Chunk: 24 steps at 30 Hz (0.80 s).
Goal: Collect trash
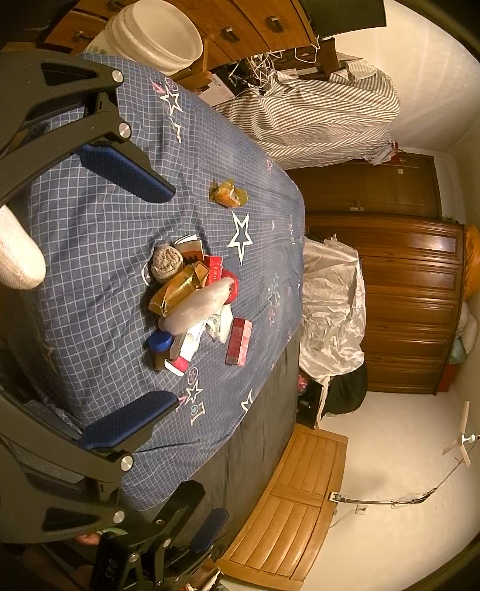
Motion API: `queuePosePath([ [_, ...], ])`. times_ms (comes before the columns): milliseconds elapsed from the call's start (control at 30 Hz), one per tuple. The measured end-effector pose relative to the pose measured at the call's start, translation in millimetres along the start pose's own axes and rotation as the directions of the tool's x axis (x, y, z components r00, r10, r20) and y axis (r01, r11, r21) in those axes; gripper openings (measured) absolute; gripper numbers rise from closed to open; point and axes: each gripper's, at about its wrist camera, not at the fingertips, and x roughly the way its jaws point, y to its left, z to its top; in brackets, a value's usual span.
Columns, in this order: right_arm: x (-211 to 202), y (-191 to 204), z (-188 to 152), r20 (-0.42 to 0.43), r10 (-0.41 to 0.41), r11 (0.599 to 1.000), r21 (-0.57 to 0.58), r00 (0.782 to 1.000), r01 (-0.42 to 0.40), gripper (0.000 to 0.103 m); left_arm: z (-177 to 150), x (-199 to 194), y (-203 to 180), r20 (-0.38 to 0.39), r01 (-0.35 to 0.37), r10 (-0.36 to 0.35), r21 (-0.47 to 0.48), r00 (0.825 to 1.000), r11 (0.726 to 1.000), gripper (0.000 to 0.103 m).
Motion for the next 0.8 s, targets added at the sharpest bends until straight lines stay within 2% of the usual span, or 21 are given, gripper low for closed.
queuePosePath([
  [433,7.4,1.9,0.5,-0.011,0.014,1.000,-0.010,1.000,-0.014,0.099,0.6,10.3,5.0,-0.033,0.000,-0.001,-0.020,0.999,1.000,0.098],
  [600,18.4,1.6,-0.3,-0.030,0.020,1.000,-0.018,0.999,-0.021,0.099,-3.4,27.9,15.8,-0.088,0.020,-0.025,-0.057,0.996,0.998,0.098],
  [800,57.9,-0.3,-7.0,-0.096,0.052,0.998,-0.042,0.994,-0.057,0.099,-13.7,58.8,29.6,-0.161,-0.002,-0.009,-0.071,0.987,0.997,0.098],
])
